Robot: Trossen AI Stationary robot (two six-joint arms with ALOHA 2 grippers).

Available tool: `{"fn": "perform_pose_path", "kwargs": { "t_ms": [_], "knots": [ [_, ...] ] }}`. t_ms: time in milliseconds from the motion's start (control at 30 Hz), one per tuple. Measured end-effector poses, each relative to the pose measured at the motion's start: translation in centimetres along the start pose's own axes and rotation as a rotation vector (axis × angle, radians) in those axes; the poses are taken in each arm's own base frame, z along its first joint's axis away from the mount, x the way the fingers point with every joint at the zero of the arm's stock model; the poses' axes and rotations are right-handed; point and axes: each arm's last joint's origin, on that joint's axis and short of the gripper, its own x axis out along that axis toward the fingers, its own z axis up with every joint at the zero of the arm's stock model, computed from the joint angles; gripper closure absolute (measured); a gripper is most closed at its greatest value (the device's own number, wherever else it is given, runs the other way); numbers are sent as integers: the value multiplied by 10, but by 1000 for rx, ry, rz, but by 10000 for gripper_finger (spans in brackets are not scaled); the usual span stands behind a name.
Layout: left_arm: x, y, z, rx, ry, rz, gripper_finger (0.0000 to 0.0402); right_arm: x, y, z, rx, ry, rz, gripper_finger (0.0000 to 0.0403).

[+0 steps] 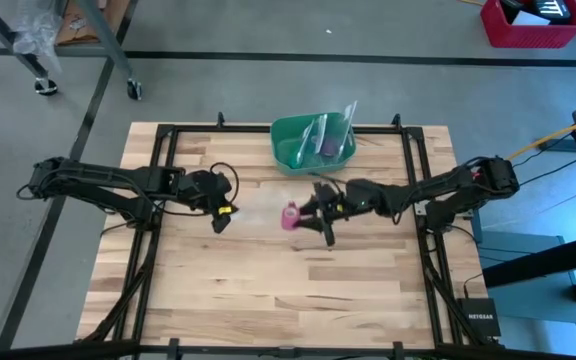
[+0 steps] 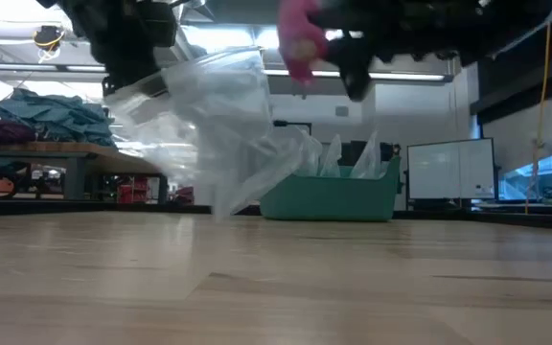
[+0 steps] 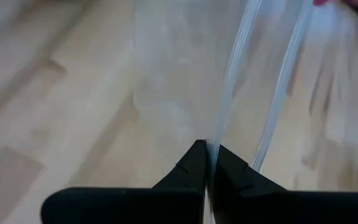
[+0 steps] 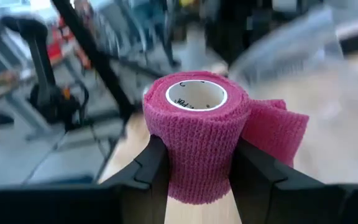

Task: Roll bandage
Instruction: Put the pink bandage into the transparent zip bag

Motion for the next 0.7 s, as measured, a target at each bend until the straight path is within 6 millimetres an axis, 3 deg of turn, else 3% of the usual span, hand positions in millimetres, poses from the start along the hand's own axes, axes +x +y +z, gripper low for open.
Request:
{"fn": "perform_pose_path", "kwargs": {
  "t_ms": [367,567,700],
  "knots": [
    [19,-3,19,65,-248,182,401,28,3,69,-154,-172,-6,269],
    [28,-12,27,102,-335,145,401,50,-4,78,-201,-133,-34,269],
    [25,-18,26,110,-352,112,401,50,-11,82,-252,-93,-120,269]
  ]
}}
